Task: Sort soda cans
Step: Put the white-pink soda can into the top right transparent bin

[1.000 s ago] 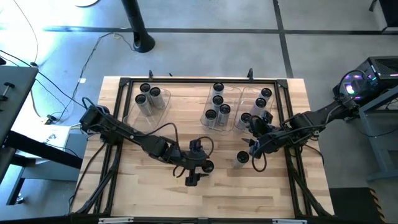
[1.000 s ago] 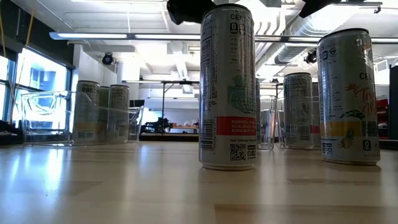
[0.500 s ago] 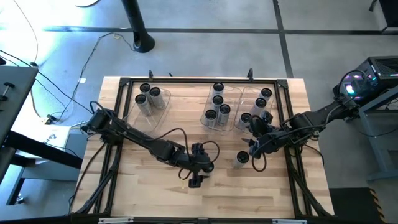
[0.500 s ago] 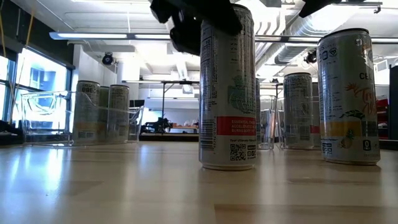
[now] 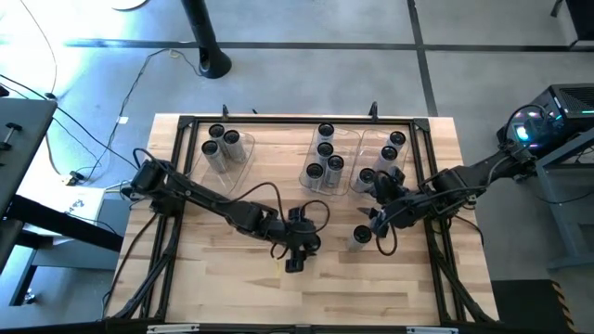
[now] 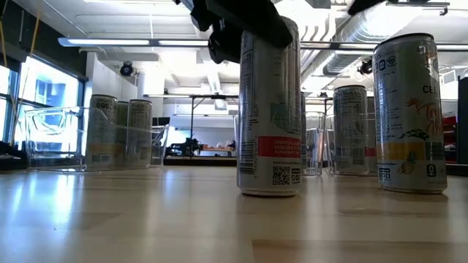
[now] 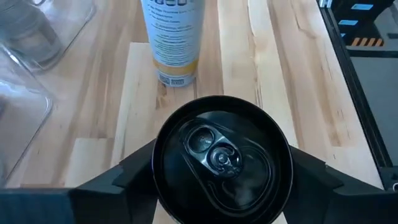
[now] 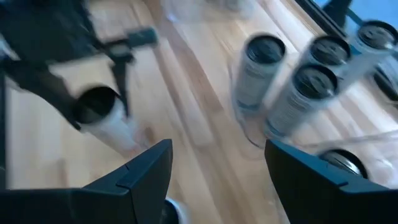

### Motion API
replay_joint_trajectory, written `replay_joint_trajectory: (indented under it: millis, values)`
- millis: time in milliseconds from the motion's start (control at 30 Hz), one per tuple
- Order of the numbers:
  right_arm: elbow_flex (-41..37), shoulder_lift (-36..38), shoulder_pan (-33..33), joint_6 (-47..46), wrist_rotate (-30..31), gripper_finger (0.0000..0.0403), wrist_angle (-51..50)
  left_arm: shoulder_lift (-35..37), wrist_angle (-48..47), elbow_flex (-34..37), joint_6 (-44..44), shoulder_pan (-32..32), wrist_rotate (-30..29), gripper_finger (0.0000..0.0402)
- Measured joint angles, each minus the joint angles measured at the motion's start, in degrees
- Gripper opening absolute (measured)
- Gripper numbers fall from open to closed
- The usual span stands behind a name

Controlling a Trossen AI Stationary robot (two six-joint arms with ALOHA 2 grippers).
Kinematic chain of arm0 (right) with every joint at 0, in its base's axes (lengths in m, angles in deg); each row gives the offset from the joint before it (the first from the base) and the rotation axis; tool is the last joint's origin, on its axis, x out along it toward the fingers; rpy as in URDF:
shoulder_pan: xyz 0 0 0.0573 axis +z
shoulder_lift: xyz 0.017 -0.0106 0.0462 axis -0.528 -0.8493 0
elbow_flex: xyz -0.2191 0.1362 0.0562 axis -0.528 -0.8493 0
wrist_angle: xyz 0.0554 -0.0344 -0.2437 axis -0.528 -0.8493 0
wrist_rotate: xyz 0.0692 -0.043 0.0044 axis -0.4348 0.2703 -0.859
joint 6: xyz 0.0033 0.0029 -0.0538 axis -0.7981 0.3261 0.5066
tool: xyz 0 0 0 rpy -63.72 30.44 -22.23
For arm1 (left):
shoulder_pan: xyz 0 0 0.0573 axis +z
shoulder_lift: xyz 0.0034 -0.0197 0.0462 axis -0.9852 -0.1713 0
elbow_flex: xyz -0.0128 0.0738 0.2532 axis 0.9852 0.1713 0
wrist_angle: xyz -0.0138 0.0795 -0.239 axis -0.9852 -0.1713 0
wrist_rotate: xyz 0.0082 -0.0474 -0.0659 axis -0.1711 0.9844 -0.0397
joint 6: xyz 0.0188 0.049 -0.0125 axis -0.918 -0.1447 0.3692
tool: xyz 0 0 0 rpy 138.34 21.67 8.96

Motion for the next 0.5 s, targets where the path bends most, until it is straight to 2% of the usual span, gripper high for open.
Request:
replay_joint_trajectory:
  millis: [167, 267, 500]
  values:
    - [0.0, 0.2, 0.0, 4.2, -2.4, 0.0251, 9.4, 3.1, -2.5, 0.1, -0.5, 1.6, 0.0, 0.0240]
    - [1.5, 0.2, 0.1, 7.1, -3.6, 0.0251, 11.2, 7.6, -2.5, 0.1, -2.8, 3.0, -0.1, 0.0240]
    - [9.2, 0.8, 0.0, 9.8, 2.1, 0.0251, 11.2, 17.1, 0.9, 0.1, -7.3, 6.5, -0.7, 0.0240]
